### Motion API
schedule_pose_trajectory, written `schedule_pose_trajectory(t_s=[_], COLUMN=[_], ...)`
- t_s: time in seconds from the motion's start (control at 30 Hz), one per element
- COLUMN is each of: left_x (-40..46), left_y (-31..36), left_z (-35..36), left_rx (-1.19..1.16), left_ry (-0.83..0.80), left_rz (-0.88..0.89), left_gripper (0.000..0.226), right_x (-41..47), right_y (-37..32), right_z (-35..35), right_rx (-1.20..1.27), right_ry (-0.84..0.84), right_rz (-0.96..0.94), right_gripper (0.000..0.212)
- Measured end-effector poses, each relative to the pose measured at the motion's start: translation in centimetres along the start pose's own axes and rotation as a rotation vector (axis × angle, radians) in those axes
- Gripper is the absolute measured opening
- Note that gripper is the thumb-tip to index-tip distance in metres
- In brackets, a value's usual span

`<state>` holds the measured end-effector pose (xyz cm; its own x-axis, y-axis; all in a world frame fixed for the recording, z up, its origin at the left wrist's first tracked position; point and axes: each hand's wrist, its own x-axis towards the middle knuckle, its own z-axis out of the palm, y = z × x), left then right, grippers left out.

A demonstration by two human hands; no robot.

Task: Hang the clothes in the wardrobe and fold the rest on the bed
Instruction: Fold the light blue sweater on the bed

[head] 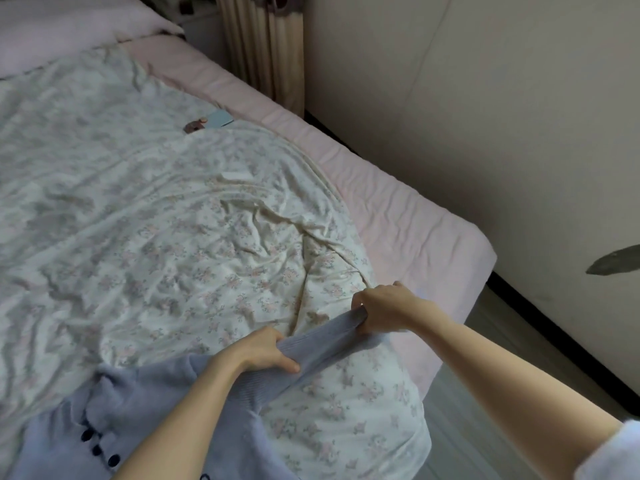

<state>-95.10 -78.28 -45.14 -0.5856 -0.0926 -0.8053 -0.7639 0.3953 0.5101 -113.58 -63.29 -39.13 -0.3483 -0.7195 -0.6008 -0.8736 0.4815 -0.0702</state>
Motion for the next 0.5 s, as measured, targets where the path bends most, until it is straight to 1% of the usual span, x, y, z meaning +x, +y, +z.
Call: schedule_pose_trajectory(t_s=[0.07,0.1,0.13,0.2,0.23,0.3,0.4,0.47,0.5], left_x=[0.5,0.9,1.4,2.5,3.1,4.4,6.1,6.6,6.8], left_y=[0.4,0.6,0.9,1.4,1.6,1.9,1.9,1.5,1.2], left_z=[0.0,0.1,0.2,0.7,1.0,1.6,2.3,2.5,2.5], left_rx=[-0.044,-0.047,-0.029,0.02,0.039,0.06,0.005,-0.07,-0.08], left_ry=[0.028,0.063,0.114,0.238,0.296,0.374,0.468,0.534,0.532], left_rz=[-0.003,0.001,0.004,-0.017,-0.03,-0.052,-0.057,-0.046,-0.02], left_gripper=[0.03,0.025,0.022,0.03,0.032,0.029,0.025,0.02,0.017], right_x=[0.5,0.8,1.1,1.6,1.8,2.2,2.7,2.9,3.1], right_y=[0.8,1.3,1.8,2.7,2.9,3.0,2.6,2.2,2.0], right_z=[-0.4,-0.4,-0.2,0.6,1.4,3.3,7.1,9.0,9.5], right_rx=[-0.082,-0.091,-0.05,0.174,0.327,0.575,0.797,0.931,0.994], right_ry=[0.174,0.263,0.34,0.412,0.413,0.36,0.253,0.23,0.227], right_rz=[0.04,0.078,0.12,0.191,0.213,0.247,0.297,0.326,0.344], right_gripper=[0.029,0.034,0.04,0.046,0.045,0.042,0.038,0.035,0.034])
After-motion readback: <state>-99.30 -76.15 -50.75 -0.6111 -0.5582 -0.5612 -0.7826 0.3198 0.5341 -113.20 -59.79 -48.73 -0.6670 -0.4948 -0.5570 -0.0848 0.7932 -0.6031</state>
